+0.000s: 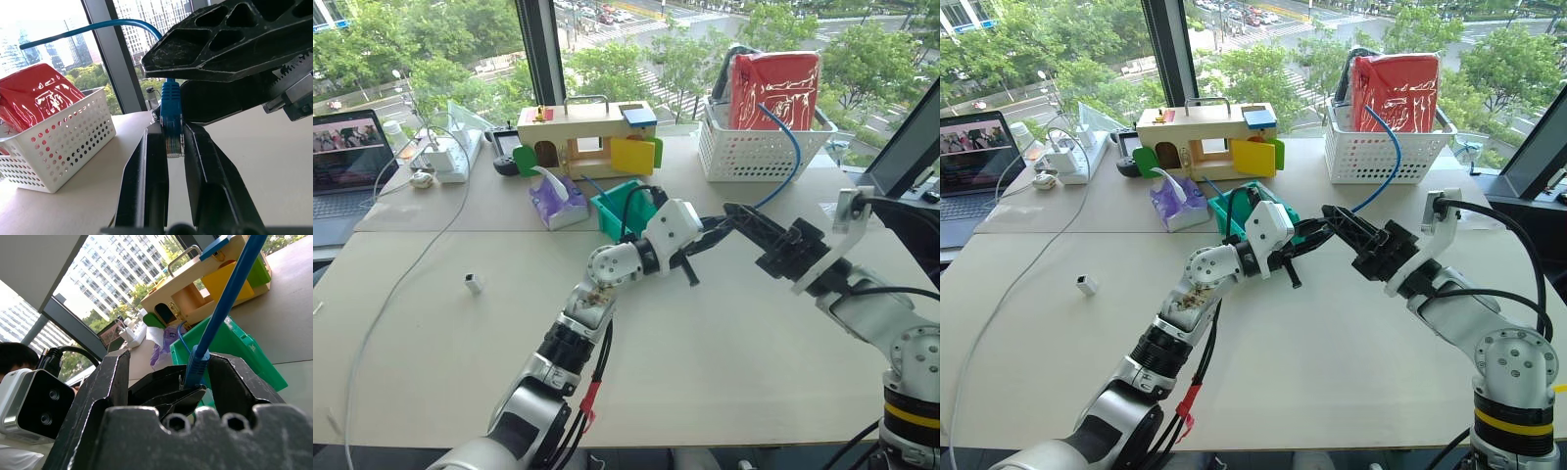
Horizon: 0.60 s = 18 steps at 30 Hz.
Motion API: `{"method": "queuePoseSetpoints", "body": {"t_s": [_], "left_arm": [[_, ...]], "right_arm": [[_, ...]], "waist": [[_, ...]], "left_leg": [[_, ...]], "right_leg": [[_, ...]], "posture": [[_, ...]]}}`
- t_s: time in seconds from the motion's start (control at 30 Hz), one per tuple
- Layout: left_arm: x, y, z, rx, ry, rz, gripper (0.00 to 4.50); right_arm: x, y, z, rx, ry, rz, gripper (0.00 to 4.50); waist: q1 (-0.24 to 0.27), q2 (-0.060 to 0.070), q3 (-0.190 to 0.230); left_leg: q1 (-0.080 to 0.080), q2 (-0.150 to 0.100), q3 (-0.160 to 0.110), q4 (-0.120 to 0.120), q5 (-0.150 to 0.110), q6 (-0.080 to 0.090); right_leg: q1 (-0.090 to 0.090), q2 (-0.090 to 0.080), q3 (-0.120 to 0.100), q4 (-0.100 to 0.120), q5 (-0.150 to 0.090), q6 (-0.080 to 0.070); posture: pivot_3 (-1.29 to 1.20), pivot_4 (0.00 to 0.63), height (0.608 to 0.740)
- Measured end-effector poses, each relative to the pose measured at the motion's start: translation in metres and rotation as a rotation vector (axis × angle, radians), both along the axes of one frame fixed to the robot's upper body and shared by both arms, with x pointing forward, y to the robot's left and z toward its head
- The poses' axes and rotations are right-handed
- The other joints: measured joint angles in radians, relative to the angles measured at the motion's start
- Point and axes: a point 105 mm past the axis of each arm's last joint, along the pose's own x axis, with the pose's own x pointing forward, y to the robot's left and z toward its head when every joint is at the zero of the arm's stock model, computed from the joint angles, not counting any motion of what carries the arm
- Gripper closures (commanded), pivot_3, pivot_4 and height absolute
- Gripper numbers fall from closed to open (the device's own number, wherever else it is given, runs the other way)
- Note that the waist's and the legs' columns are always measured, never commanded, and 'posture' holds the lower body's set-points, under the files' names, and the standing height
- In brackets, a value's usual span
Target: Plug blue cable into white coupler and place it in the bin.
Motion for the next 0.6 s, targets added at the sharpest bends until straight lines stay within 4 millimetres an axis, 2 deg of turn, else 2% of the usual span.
{"method": "queuePoseSetpoints", "body": {"t_s": [0.07,0.17,0.2,0.3,0.4,0.5,0.6], "left_arm": [[-0.001,0.005,0.002,-0.040,0.042,-0.025,2.50],[-0.002,0.021,0.001,0.004,0.047,-0.063,1.40],[-0.001,0.031,0.000,0.035,0.050,-0.079,1.04],[0.009,0.093,-0.006,0.140,0.083,-0.057,0.03],[0.020,0.165,0.005,0.144,0.127,0.072,0.01],[0.021,0.209,0.020,0.137,0.107,0.178,0.01],[0.015,0.264,0.029,0.172,0.101,0.311,0.01]], "right_arm": [[0.000,0.001,0.003,0.004,-0.010,0.007,4.50],[0.000,0.003,0.007,0.008,-0.026,0.015,4.50],[0.001,0.004,0.010,0.010,-0.034,0.018,4.50],[0.003,0.004,0.019,0.021,-0.066,0.033,4.50],[0.006,0.005,0.026,0.027,-0.093,0.049,4.50],[0.007,0.013,0.033,0.026,-0.120,0.094,4.50],[0.007,0.021,0.036,0.029,-0.136,0.141,4.50]], "waist": [[-0.002,0.000,0.000],[-0.004,0.000,0.000],[-0.007,0.000,0.000],[-0.028,0.001,0.000],[-0.028,0.002,0.000],[-0.022,0.002,0.000],[-0.025,0.002,0.001]], "left_leg": [[0.000,0.000,0.000,0.000,0.000,0.000],[0.000,0.000,0.000,0.000,0.000,0.000],[0.001,0.000,0.000,0.000,0.000,0.000],[0.002,0.001,0.000,-0.002,0.000,0.000],[0.002,0.001,-0.001,-0.002,0.000,0.000],[0.000,0.001,-0.001,-0.001,0.000,0.000],[0.001,0.001,-0.001,-0.003,0.000,0.000]], "right_leg": [[0.000,0.000,0.000,0.000,0.000,0.000],[0.000,0.000,0.000,0.001,0.000,0.000],[-0.001,0.000,0.000,0.001,0.000,0.000],[-0.001,0.001,0.000,0.003,0.000,-0.001],[-0.001,0.001,0.000,0.002,0.000,-0.001],[-0.001,0.001,0.000,0.001,0.000,0.000],[-0.002,0.001,0.000,0.001,0.000,0.000]], "posture": [[0.00,0.150,0.740],[0.00,0.150,0.740],[0.00,0.150,0.740],[0.00,0.150,0.740],[0.00,0.150,0.740],[0.00,0.150,0.740],[0.00,0.150,0.740]]}}
